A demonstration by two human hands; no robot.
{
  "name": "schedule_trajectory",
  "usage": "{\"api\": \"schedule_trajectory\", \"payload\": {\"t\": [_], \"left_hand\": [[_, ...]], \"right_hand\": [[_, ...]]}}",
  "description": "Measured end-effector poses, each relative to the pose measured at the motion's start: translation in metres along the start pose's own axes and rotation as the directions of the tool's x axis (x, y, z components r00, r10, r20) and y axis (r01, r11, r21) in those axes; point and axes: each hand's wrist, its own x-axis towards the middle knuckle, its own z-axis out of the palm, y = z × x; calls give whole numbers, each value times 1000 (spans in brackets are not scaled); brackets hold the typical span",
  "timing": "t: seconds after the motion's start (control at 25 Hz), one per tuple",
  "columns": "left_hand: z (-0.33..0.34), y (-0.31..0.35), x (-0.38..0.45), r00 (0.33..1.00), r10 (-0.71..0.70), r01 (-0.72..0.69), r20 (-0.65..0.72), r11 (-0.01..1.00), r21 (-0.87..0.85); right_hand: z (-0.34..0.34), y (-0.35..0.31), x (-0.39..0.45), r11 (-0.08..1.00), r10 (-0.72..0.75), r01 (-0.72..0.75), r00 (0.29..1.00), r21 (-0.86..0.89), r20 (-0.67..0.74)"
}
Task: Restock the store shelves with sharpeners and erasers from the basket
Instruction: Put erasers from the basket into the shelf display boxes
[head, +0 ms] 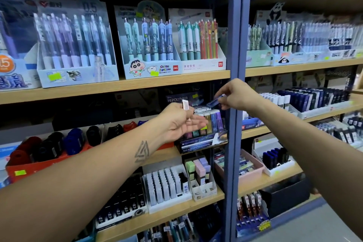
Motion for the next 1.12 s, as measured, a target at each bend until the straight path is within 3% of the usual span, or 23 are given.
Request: {"api": "schedule_trajectory", "payload": {"t": [0.12, 0.44, 0.6, 0.68, 0.72, 0.8, 0.88, 0.96, 1.0, 1.04, 1.12], "left_hand": [[-3, -3, 1, 1000, -8, 9, -5, 998, 70], [-15, -3, 1, 999, 45, -40, -31, 988, 152], [-20, -4, -2, 1000, 13, -13, 0, 999, 44], [-21, -5, -3, 1000, 8, -9, 19, 1000, 16], [-21, -5, -1, 1000, 11, -11, 21, 1000, 17], [-20, -5, 0, 999, 30, -32, 28, 997, 74], [-20, -3, 0, 998, 63, -65, 20, 985, 163], [-22, 2, 5, 990, 135, -119, -38, 954, 274], [-26, 5, 9, 971, 218, -160, -102, 900, 406], [-33, 9, 14, 931, 332, -179, -154, 780, 599], [-43, 14, 17, 877, 471, -157, -95, 466, 871]], "right_hand": [[-6, 8, 7, 980, -100, 108, 993, -168, 54], [13, 19, 19, 928, -197, 206, 979, -311, 61], [24, 16, 17, 866, -193, 271, 956, -421, 219], [26, 11, 13, 839, -220, 284, 957, -465, 188], [25, 6, 11, 869, -248, 274, 962, -412, 117], [24, -7, 7, 966, -249, 251, 968, -61, 31], [27, -26, 2, 946, -235, 189, 959, 265, 155], [35, -32, 6, 899, -206, 127, 967, 420, 148], [37, -30, 11, 868, -147, 80, 984, 490, 99], [40, -27, 17, 846, -68, 31, 996, 533, 50], [47, -17, 27, 890, 42, -20, 998, 455, -37]]}}
